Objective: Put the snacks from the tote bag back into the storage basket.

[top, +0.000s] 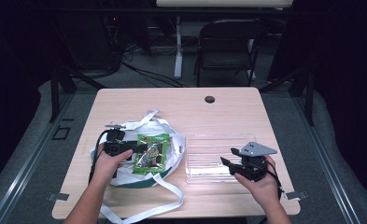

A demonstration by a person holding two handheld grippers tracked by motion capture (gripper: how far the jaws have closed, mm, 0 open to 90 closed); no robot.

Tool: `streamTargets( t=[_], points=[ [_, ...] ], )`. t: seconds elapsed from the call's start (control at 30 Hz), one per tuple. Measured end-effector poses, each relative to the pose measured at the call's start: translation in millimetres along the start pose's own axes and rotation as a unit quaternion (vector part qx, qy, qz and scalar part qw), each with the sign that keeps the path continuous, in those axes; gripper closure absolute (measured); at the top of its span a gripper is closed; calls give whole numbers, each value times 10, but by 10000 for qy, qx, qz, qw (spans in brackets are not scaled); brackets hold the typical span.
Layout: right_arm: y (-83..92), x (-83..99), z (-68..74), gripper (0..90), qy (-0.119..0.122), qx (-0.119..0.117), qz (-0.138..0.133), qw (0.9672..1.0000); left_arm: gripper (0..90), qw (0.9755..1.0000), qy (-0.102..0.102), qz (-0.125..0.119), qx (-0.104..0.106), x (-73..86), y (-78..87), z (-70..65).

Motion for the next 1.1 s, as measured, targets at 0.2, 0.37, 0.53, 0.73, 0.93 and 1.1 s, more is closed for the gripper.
streamTargets(
  t=[0.2, 0.37, 0.53, 0.73, 0.93, 1.1],
  points=[
    [42, 24, -3, 458, 1, 58, 37, 10000, 337, 9996, 251, 43, 128, -10, -62, 85],
    [85, 46, 14, 457, 14, 104, 58, 9999, 345, 9988, 368, 196, 237, 8, -176, 124],
    [145, 59, 9, 457, -10, 183, 58, 9998, 358, 9967, 565, 345, 469, 26, -282, 154],
    [199, 79, 8, 457, -27, 253, 28, 9997, 352, 9959, 578, 418, 552, 13, -354, 138],
    [229, 84, 7, 457, -36, 284, 41, 9996, 363, 9958, 561, 501, 524, 26, -400, 125],
    [227, 81, 4, 457, -16, 283, 24, 9996, 416, 9962, 459, 532, 506, 8, -344, 95]
  ],
)
Point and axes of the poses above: each handheld gripper's, and its own axes: y roughly backward along the jaws, x roughly out of its underside, z roughly to its left, the point moved 1 cm from there along -y, roughly forward along the jaws, and after that the axes turned 15 degrees about -z, right-handed, at the moved point
